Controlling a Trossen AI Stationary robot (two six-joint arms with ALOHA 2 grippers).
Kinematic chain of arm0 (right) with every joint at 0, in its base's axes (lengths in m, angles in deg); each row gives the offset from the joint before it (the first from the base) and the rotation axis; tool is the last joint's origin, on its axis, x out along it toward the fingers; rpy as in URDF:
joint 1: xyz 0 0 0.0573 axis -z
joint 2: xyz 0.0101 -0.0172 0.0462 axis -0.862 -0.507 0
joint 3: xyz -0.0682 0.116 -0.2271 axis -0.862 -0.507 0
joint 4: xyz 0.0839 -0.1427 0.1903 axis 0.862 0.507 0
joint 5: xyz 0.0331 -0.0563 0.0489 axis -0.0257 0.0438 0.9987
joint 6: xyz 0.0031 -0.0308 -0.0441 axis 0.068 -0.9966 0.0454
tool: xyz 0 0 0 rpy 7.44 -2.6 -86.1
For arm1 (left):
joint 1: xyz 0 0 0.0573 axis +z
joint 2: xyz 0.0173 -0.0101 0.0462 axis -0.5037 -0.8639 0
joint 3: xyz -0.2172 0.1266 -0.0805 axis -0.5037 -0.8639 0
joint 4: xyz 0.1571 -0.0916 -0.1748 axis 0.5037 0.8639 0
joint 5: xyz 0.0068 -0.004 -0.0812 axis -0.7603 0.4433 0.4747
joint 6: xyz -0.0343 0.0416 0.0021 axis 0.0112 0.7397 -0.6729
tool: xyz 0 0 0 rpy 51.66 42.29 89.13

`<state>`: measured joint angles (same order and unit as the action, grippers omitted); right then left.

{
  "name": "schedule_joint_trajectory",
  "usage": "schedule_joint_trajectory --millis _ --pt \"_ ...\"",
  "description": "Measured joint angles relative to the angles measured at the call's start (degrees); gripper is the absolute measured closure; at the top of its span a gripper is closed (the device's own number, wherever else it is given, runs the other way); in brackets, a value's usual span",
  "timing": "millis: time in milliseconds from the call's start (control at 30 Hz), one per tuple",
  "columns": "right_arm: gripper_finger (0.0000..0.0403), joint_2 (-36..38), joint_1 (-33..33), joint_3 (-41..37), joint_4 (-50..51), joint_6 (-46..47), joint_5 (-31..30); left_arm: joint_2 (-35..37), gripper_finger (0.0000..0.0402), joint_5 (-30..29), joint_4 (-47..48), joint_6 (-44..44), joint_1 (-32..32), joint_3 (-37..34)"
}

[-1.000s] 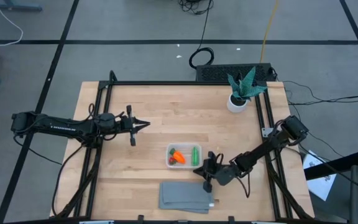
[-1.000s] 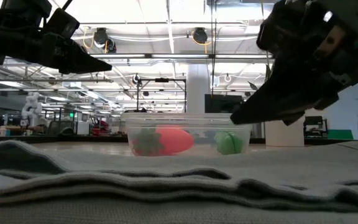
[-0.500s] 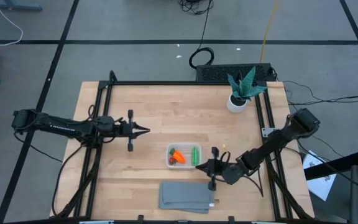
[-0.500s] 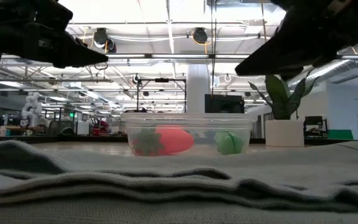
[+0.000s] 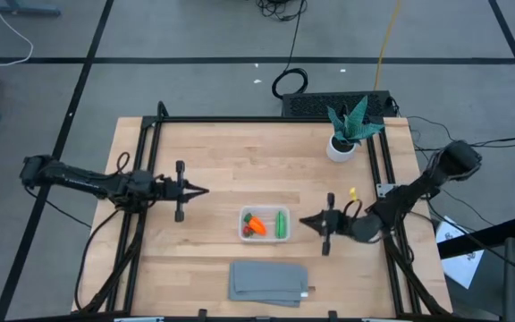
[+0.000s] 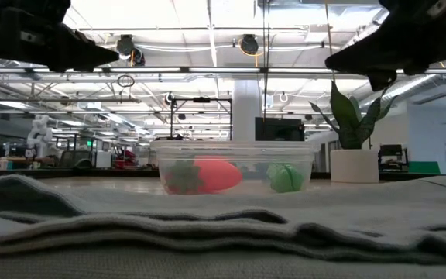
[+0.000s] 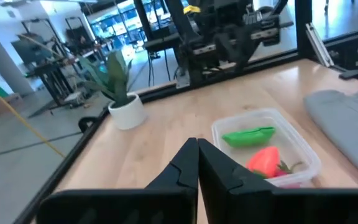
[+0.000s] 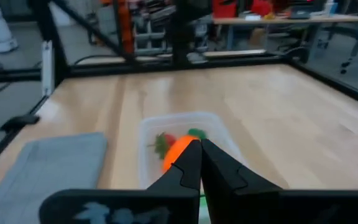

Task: Pick and placing Produce into tupperware
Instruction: Return to Home Position

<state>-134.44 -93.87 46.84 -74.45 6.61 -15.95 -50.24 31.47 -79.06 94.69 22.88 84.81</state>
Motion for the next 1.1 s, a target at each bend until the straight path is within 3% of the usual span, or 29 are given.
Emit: schedule_joint_trajectory --millis 300,500,633,967,1100 --pt "0.0403 6.77 4.54 -3.83 0.34 -7.20 -2.58 -0.06 0.0399 -5.18 1.76 -0.40 -4.78 0.00" --pt "0.0403 12.89 12.10 -5.37 0.44 -11.08 7.48 -0.01 0.0400 -9.72 1.89 1.60 -6.90 0.00" --pt "0.0403 15.35 16.00 -5.39 0.89 -14.66 10.97 -0.01 0.0398 -11.07 1.96 1.90 -7.37 0.00" --pt "0.0403 26.10 19.33 -6.67 1.53 -19.26 14.00 4.32 0.0400 -12.65 5.83 2.94 -9.91 0.01" --pt "0.0403 32.27 19.33 -9.40 1.49 -19.61 13.07 7.55 0.0401 -17.05 6.88 4.03 -11.93 0.00"
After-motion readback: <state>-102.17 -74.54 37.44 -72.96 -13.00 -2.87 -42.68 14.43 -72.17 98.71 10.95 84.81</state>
